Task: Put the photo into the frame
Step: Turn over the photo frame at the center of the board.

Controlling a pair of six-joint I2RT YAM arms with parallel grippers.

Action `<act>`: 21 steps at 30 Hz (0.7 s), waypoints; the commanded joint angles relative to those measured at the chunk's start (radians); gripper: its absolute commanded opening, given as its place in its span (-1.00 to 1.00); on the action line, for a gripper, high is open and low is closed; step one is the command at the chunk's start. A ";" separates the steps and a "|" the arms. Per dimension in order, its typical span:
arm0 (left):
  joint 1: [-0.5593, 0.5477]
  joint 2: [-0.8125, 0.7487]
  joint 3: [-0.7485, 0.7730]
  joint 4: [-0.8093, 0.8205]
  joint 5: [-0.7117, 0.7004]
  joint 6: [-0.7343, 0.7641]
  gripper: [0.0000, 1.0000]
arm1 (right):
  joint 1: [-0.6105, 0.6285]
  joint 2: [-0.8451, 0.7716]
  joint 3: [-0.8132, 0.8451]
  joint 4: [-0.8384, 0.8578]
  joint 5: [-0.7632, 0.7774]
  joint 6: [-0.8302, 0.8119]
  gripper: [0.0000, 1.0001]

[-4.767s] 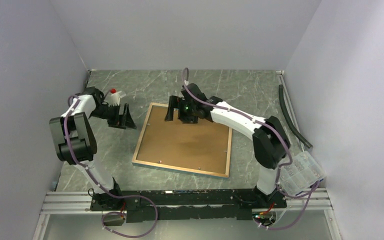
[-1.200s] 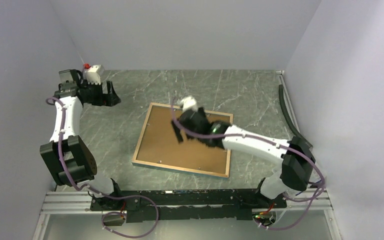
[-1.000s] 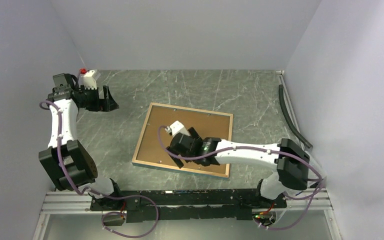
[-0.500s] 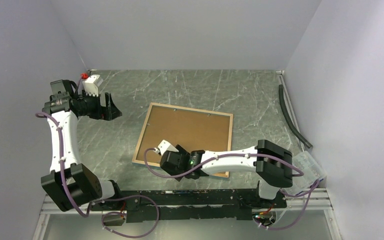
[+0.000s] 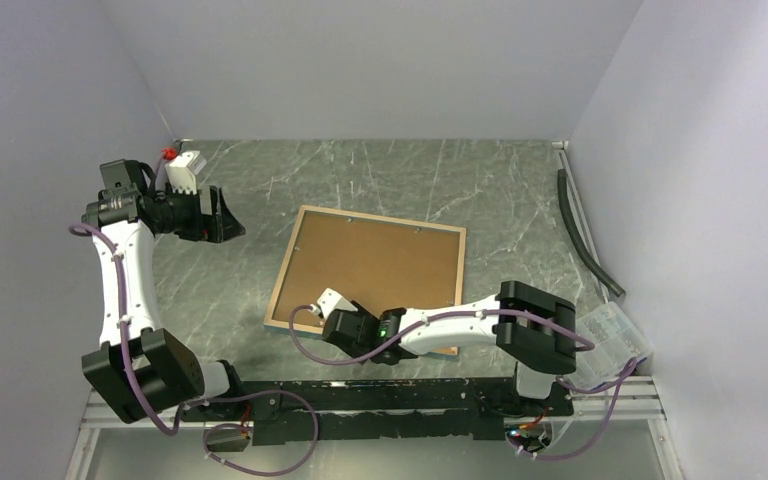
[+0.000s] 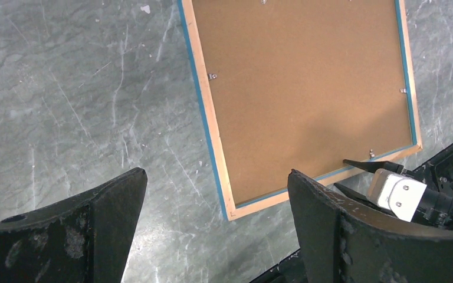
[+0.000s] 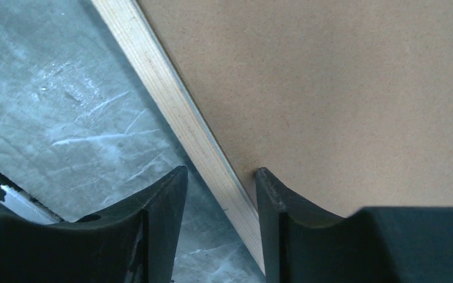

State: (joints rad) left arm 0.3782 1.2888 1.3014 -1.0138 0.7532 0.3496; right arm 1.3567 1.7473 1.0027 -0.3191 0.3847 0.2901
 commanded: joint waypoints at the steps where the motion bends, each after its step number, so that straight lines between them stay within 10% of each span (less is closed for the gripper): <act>1: 0.000 -0.022 0.047 -0.025 0.059 0.004 0.90 | 0.004 0.002 -0.027 0.064 -0.006 -0.007 -0.08; 21: -0.001 -0.043 0.018 -0.126 0.099 0.117 0.90 | -0.052 -0.006 -0.026 0.087 -0.031 -0.091 -0.05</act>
State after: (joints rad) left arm 0.3782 1.2732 1.3113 -1.1114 0.7975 0.4244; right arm 1.3216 1.7432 0.9859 -0.2638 0.3641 0.2153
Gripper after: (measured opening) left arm 0.950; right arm 0.472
